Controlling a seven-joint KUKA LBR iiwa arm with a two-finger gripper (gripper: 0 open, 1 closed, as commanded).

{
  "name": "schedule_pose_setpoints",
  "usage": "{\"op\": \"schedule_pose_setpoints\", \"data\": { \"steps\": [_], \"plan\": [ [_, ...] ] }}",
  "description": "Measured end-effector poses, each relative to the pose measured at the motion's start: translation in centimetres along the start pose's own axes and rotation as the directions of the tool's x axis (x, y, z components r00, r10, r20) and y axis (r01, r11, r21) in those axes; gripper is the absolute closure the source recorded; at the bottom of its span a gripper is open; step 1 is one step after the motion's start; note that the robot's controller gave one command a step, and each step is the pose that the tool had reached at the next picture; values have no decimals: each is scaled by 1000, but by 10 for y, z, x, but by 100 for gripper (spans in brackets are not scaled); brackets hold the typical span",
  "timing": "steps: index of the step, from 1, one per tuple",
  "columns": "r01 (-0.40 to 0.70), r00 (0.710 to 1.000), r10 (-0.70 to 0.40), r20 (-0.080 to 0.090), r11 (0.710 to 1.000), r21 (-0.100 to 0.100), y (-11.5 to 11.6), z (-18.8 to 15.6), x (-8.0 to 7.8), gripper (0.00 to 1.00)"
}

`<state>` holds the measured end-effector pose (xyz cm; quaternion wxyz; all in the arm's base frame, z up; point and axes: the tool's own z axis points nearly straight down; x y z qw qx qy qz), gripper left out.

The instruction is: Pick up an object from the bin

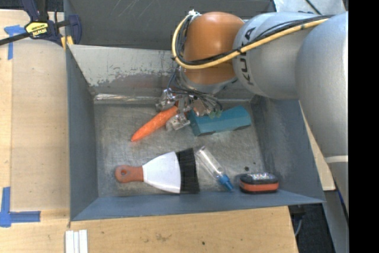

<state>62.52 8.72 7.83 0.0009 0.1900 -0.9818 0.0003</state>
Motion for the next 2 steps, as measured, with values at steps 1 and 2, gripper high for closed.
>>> {"op": "schedule_pose_setpoints", "data": {
  "steps": [1,2],
  "plan": [
    [0,1000,0,1,1000,0,0,-1,0,100],
    [-1,1000,1,3,1000,0,0,-3,0,100]
  ]
}}
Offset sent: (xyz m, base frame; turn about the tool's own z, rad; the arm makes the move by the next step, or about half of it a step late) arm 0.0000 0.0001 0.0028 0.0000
